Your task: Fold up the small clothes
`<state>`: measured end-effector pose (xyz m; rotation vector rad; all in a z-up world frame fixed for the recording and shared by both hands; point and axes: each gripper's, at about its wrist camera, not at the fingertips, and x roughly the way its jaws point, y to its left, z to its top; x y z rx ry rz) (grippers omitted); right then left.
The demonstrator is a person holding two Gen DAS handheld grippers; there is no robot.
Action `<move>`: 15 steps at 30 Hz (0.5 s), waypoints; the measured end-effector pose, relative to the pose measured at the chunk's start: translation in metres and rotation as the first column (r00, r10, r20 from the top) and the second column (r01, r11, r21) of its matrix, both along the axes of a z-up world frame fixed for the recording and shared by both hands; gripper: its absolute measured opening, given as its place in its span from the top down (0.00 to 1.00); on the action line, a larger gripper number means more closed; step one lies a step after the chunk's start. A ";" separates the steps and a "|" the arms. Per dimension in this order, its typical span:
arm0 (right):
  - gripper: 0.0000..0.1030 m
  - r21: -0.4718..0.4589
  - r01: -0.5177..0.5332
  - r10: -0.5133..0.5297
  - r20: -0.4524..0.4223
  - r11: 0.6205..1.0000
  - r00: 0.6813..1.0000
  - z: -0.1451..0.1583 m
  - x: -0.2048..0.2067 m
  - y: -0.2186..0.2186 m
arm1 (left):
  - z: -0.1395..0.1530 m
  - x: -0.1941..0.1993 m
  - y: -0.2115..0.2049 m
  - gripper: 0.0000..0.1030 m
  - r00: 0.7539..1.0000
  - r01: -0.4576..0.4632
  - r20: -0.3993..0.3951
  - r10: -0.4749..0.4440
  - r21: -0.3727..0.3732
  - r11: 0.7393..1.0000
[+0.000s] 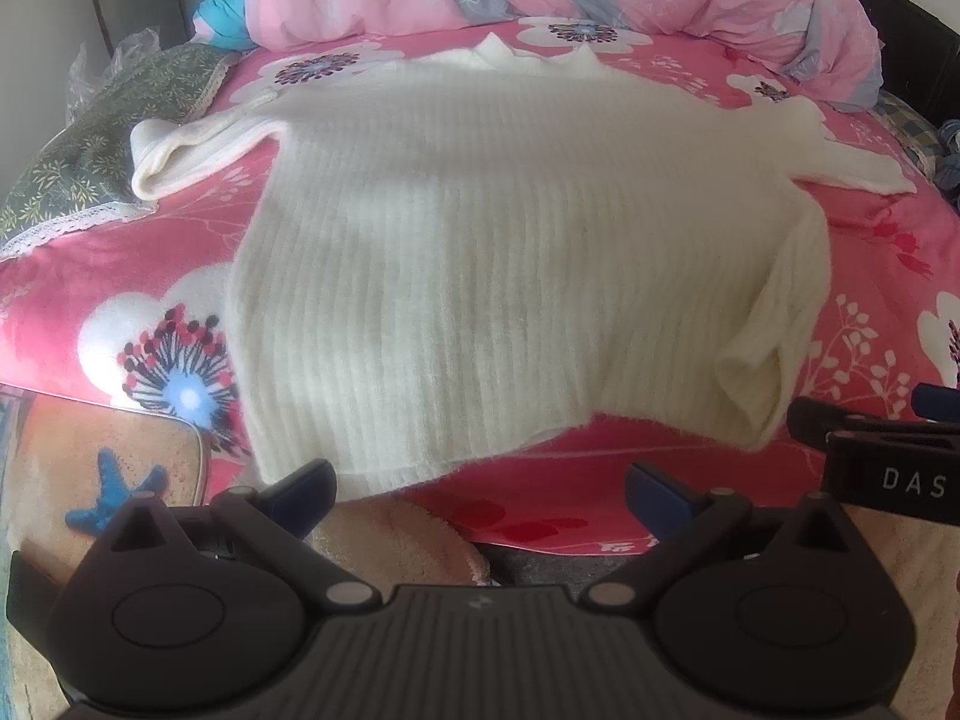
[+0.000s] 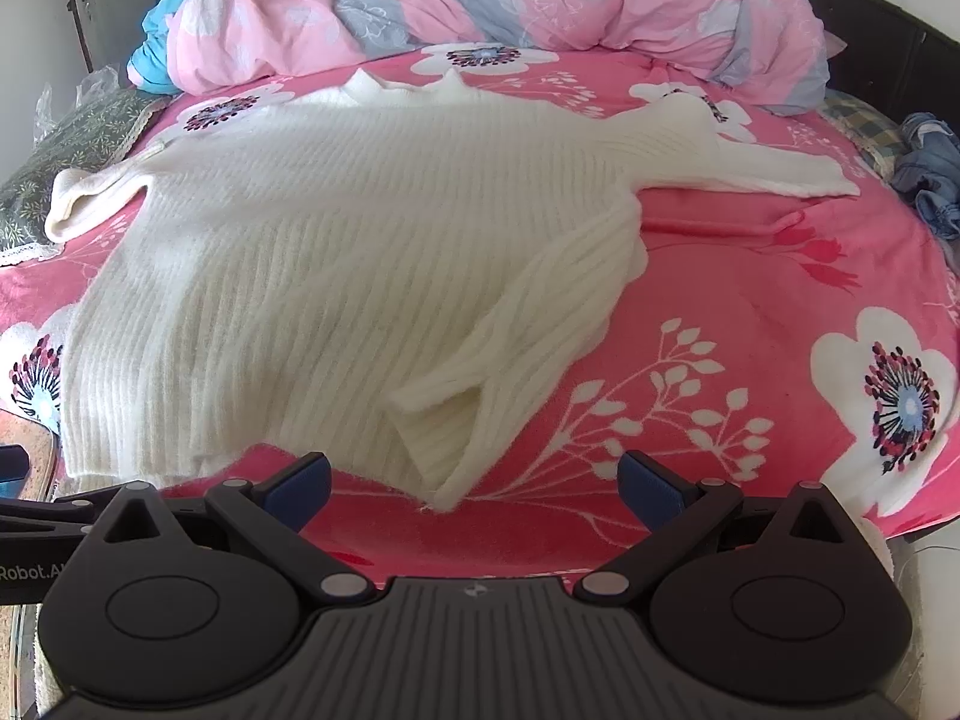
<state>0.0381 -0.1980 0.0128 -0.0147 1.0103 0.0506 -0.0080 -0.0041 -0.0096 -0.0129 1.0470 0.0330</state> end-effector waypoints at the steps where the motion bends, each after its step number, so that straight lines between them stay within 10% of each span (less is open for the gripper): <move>1: 0.00 0.000 -0.003 0.003 -0.001 1.000 1.000 0.000 0.000 0.001 | 0.000 -0.001 0.001 0.00 1.000 0.000 0.000 0.000 0.002 1.000; 15: 0.00 0.008 -0.014 0.014 -0.021 1.000 1.000 -0.004 0.001 0.005 | 0.004 0.003 0.006 0.00 1.000 -0.006 -0.019 0.006 0.010 1.000</move>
